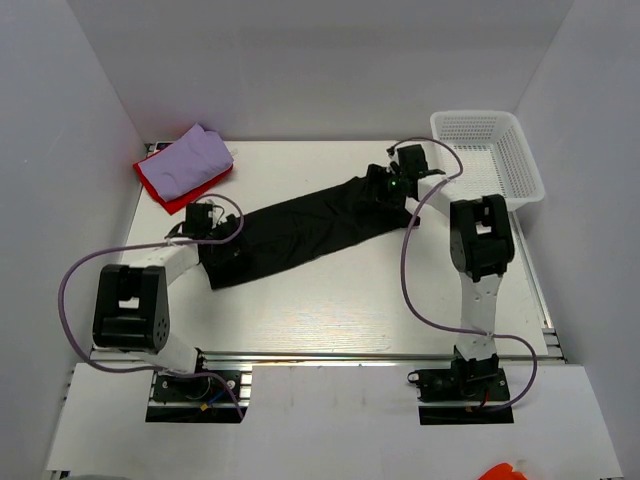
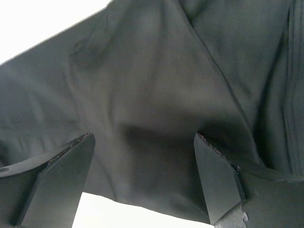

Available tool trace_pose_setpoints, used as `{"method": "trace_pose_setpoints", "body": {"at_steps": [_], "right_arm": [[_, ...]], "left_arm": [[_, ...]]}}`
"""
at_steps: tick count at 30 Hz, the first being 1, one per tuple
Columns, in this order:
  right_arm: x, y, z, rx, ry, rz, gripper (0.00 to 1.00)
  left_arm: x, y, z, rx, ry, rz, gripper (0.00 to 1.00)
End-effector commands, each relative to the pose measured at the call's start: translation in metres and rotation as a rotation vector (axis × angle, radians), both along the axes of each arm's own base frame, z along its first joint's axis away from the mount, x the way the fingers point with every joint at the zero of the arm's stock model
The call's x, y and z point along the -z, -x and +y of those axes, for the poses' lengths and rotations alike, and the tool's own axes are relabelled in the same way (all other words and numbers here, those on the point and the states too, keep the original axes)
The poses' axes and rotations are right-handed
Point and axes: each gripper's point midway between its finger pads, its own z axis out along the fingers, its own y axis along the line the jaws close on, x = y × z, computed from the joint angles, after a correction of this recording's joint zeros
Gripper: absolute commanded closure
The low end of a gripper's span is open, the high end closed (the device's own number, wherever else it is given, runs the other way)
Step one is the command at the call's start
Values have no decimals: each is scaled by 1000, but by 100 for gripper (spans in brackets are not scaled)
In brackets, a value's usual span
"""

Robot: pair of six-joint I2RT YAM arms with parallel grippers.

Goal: Fold and stack the t-shirts
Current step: Rotate the tshirt 90 degrees

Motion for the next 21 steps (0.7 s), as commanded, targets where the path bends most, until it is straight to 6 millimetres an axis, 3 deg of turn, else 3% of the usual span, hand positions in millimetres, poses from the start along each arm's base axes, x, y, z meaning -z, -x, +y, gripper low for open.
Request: {"method": "trace_pose_setpoints", "body": {"at_steps": [1, 2, 3, 4, 5, 7, 11, 13, 14, 15, 16, 17, 18, 19, 21], "right_arm": [[12, -34, 10, 3, -7, 16, 10], [10, -44, 14, -1, -17, 3, 10], [47, -44, 16, -2, -5, 67, 10], [5, -84, 28, 1, -46, -48, 10], [22, -87, 34, -12, -82, -5, 10], [5, -112, 56, -47, -176, -80, 10], [10, -127, 76, -83, -235, -173, 10], [1, -131, 77, -96, -239, -208, 10], [-2, -133, 76, -99, -224, -232, 10], [-6, -135, 74, -97, -216, -243, 10], [-25, -137, 74, -104, -219, -276, 10], [-26, -134, 73, -113, -201, -277, 10], [-42, -137, 70, -120, -181, -316, 10], [-59, -137, 68, -138, -166, -354, 10], [-70, -128, 65, -147, -114, -353, 10]], "left_arm": [[33, 97, -42, 82, 196, 325, 0], [32, 110, -57, 127, 234, 364, 0], [33, 124, -69, 167, 274, 409, 0], [32, 146, -80, 215, 324, 483, 0], [33, 164, -90, 277, 315, 536, 0], [31, 203, -100, 368, 361, 688, 0], [7, 268, -134, 653, 467, 852, 0], [-15, 269, -152, 742, 522, 818, 0], [-34, 246, -167, 826, 497, 692, 0], [-40, 239, -173, 875, 428, 637, 0], [-50, 231, -180, 909, 411, 591, 0], [-70, 218, -195, 972, 441, 501, 0], [-82, 216, -204, 1018, 470, 444, 0], [-90, 215, -212, 1056, 491, 402, 0], [-101, 210, -220, 1106, 473, 306, 0]]}}
